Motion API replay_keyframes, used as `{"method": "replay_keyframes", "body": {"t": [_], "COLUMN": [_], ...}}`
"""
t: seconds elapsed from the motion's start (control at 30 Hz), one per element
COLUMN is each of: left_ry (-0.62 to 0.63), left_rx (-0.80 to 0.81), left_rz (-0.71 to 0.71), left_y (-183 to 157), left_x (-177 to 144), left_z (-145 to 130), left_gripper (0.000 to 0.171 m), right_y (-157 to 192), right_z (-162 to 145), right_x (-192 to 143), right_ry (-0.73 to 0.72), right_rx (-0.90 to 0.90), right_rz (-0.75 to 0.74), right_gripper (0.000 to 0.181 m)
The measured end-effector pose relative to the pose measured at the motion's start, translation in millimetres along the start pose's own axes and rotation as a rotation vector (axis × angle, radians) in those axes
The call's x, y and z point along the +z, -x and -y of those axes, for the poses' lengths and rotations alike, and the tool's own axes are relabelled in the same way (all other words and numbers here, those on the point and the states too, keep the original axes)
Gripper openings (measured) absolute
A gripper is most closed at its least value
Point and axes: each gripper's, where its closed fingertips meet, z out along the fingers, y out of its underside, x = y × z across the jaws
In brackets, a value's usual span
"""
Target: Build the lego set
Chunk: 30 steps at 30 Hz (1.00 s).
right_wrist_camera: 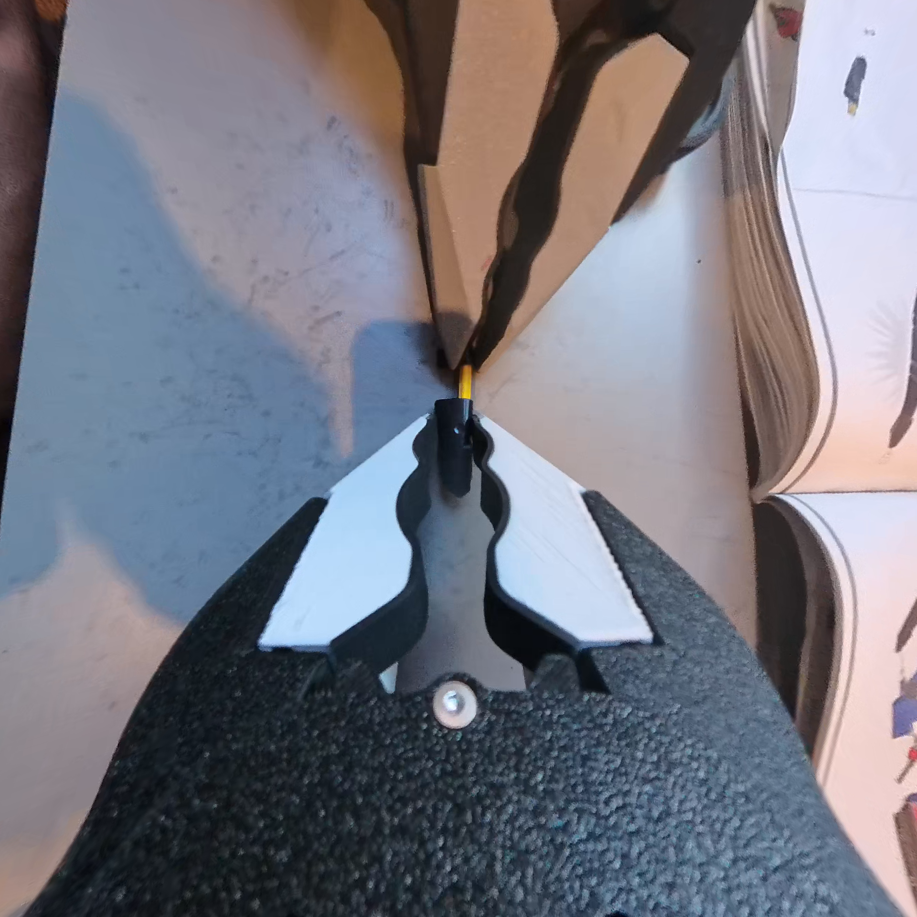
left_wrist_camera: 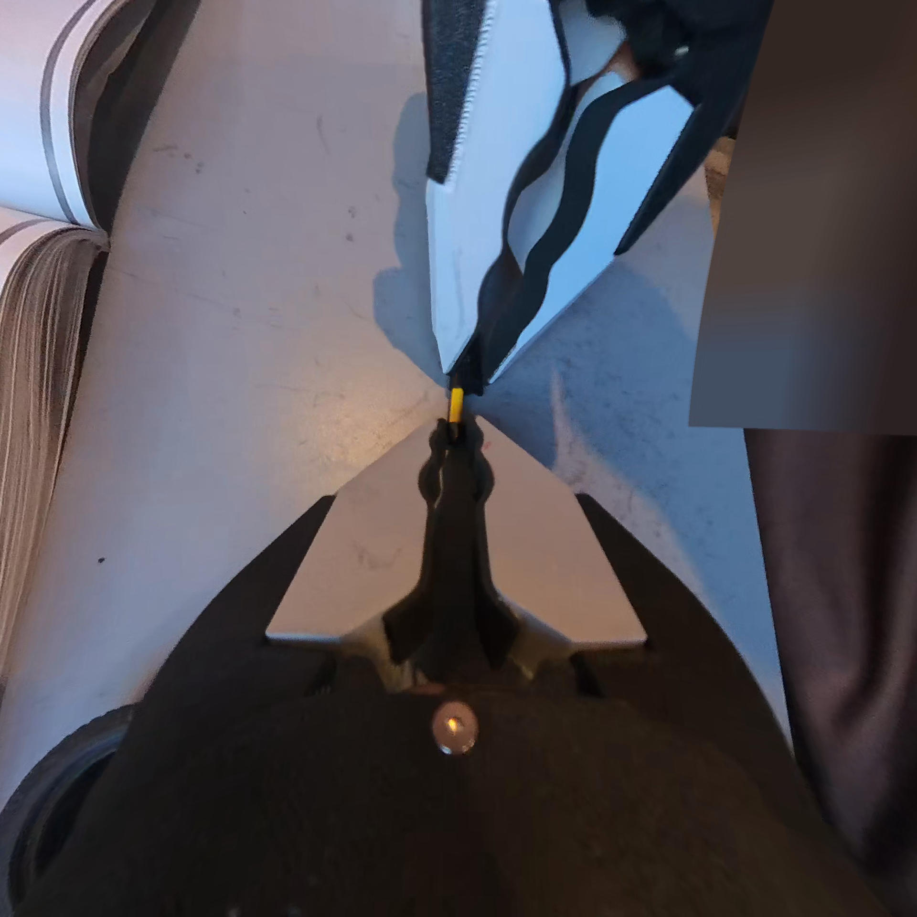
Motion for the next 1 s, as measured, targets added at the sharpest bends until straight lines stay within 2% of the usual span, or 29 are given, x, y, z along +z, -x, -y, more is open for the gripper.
{"method": "replay_keyframes", "body": {"t": [0.3, 0.57, 0.67, 0.77, 1.0], "left_ry": [-0.005, -0.013, -0.004, 0.021, 0.100], "left_rx": [0.066, 0.114, 0.106, 0.137, 0.175], "left_rz": [0.068, 0.107, 0.063, 0.104, 0.108], "left_y": [2, 1, -7, -3, 2], "left_x": [1, 1, -1, -10, -9], "left_z": [1, 4, 3, 2, -10], "left_gripper": [0.002, 0.000, 0.013, 0.018, 0.000], "right_y": [1, 1, 0, 0, 0], "right_z": [2, 1, 1, 1, 1], "right_x": [1, 1, 1, 1, 1], "right_ry": [0.033, 0.020, 0.019, 0.012, 0.005], "right_rx": [-0.116, -0.079, -0.079, -0.077, -0.086], "right_rz": [-0.045, -0.023, -0.028, -0.023, -0.021], "right_gripper": [0.011, 0.012, 0.012, 0.012, 0.012]}}
